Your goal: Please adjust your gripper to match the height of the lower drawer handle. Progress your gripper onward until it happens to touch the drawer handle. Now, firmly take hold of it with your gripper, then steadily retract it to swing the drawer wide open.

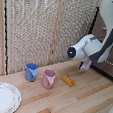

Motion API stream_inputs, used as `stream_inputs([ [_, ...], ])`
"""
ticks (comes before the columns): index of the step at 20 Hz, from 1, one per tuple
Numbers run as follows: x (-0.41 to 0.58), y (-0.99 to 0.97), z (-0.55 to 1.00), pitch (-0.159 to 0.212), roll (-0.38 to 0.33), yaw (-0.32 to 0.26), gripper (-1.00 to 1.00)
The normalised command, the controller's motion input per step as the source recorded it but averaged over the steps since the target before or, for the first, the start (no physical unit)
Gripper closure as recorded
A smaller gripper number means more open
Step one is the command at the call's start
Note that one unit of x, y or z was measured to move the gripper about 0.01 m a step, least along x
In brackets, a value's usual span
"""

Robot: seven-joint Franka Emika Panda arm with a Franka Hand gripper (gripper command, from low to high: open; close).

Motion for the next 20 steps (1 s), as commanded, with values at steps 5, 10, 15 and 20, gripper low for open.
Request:
stream_inputs([
  [5,0.074,-0.69,-0.01,-0.037,-0.067,0.007,-1.00],
  [10,0.094,-0.35,0.00,0.012,-0.004,0.065,1.00],
  [15,-0.193,-0.26,-0.04,0.000,-0.041,0.001,1.00],
  [20,-0.318,-0.36,-0.04,0.000,-0.106,0.004,1.00],
])
